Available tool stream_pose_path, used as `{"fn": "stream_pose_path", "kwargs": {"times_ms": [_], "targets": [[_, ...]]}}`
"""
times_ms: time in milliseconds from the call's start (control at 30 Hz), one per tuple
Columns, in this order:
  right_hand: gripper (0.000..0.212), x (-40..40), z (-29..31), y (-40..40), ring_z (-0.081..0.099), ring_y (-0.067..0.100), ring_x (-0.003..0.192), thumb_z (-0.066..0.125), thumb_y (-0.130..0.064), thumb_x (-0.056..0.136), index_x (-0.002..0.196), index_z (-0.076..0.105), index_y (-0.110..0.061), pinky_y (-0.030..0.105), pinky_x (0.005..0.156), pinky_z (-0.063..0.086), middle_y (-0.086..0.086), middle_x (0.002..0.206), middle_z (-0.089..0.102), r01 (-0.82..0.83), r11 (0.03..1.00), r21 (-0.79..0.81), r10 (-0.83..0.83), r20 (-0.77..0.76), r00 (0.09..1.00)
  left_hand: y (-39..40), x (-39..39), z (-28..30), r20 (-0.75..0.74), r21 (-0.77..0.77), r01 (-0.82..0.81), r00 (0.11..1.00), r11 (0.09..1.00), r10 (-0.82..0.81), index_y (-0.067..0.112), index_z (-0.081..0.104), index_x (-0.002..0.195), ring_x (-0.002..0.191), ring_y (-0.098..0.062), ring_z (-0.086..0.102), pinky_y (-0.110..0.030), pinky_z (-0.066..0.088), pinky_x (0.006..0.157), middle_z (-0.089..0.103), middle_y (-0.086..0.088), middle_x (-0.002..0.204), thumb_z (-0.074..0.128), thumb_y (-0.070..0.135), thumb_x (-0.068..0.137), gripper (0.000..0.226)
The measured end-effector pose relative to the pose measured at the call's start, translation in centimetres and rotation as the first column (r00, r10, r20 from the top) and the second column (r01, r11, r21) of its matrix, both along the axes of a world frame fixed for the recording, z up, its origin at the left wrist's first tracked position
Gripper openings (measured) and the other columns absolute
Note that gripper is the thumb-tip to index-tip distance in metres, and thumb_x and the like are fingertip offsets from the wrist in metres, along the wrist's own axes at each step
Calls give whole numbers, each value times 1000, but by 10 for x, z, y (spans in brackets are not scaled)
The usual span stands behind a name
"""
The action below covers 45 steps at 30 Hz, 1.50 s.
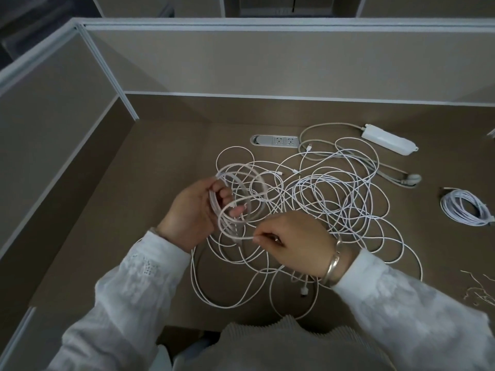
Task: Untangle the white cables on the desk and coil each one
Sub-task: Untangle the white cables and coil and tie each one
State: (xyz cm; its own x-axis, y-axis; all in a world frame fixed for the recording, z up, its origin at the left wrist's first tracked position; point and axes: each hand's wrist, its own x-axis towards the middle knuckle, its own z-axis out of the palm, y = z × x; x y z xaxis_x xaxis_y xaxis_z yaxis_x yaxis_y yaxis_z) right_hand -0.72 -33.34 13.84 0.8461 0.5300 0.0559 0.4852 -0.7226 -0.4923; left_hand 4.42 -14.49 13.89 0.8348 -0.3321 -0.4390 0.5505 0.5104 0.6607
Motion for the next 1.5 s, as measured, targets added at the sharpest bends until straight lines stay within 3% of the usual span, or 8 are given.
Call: {"fn": "stream_pose_path", "kwargs": {"times_ms": [100, 533, 700, 867, 1033, 1133, 1233, 1500], "targets": [[20, 0, -1, -8, 62, 11, 84, 52, -35, 93, 101, 70, -31, 27, 65, 46, -12, 95, 68, 27, 998, -48, -25, 51, 998, 1, -7, 5, -25, -88, 115, 993, 990, -117, 16, 43, 57, 64, -17, 48, -29, 54, 58, 44, -3, 67, 41, 21, 89, 33], [24, -3, 1, -26, 59, 7, 63, 50, -38, 89, 90, 72, -27, 30, 54, 51, -13, 77, 66, 140, 977, 160, -171, 204, 964, -5, -15, -30, 170, 526, 19, 977, 851, -127, 10, 57, 56, 40, -16, 52, -22, 47, 44, 51, -2, 47, 42, 16, 101, 49], [26, 0, -2, -29, 64, 17, 85, 46, -40, 95, 98, 69, -28, 28, 68, 48, -10, 91, 68, 276, 950, -148, -255, 147, 956, -14, -18, -21, 95, 315, 123, 982, 941, -160, 8, 42, 64, 44, -20, 46, -25, 45, 49, 41, -4, 51, 36, 15, 102, 39], [34, -2, -2, -20, 64, 29, 94, 38, -40, 97, 101, 66, -20, 33, 73, 46, 4, 98, 68, 296, 886, -357, -258, 151, 954, -21, -21, -23, 119, 484, 188, 953, 855, -278, 9, 38, 65, 37, -9, 25, -33, 29, 61, 30, 2, 49, 49, 19, 93, 32], [11, 2, -15, -26, 57, 19, 48, 71, -16, 75, 65, 65, -17, 24, 48, 46, -4, 57, 61, 363, 929, 75, -368, 312, 876, -27, -25, -31, 43, 558, 205, 961, 804, -275, 11, 37, 63, 37, -10, 19, -26, 24, 51, 24, 3, 47, 41, 17, 100, 38], [6, 2, -21, -29, 47, -5, 51, 75, -14, 75, 75, 74, -20, 11, 54, 40, -15, 61, 61, 343, 893, 291, -402, 177, 898, -29, -26, -35, -20, 536, 175, 981, 826, -195, 12, 37, 61, 35, -11, 20, -22, 31, 43, 26, 2, 45, 41, 19, 100, 40], [5, 1, -25, -31, 57, 4, 54, 74, -21, 80, 82, 76, -17, 13, 56, 46, -9, 65, 68, 348, 813, 467, -442, 104, 891, -28, -22, -35, -47, 430, 154, 988, 889, -148, 12, 38, 61, 34, -9, 19, -20, 32, 41, 25, 2, 45, 38, 18, 99, 39], [24, -3, -42, -26, 59, 14, 56, 64, -33, 86, 74, 73, -14, 31, 48, 49, -3, 67, 66, 282, 913, 294, -376, 346, 860, -34, -24, -25, -103, 211, 239, 970, 948, -222, 13, 33, 59, 37, -5, 19, -18, 16, 39, 20, 5, 48, 37, 23, 101, 43]]}}
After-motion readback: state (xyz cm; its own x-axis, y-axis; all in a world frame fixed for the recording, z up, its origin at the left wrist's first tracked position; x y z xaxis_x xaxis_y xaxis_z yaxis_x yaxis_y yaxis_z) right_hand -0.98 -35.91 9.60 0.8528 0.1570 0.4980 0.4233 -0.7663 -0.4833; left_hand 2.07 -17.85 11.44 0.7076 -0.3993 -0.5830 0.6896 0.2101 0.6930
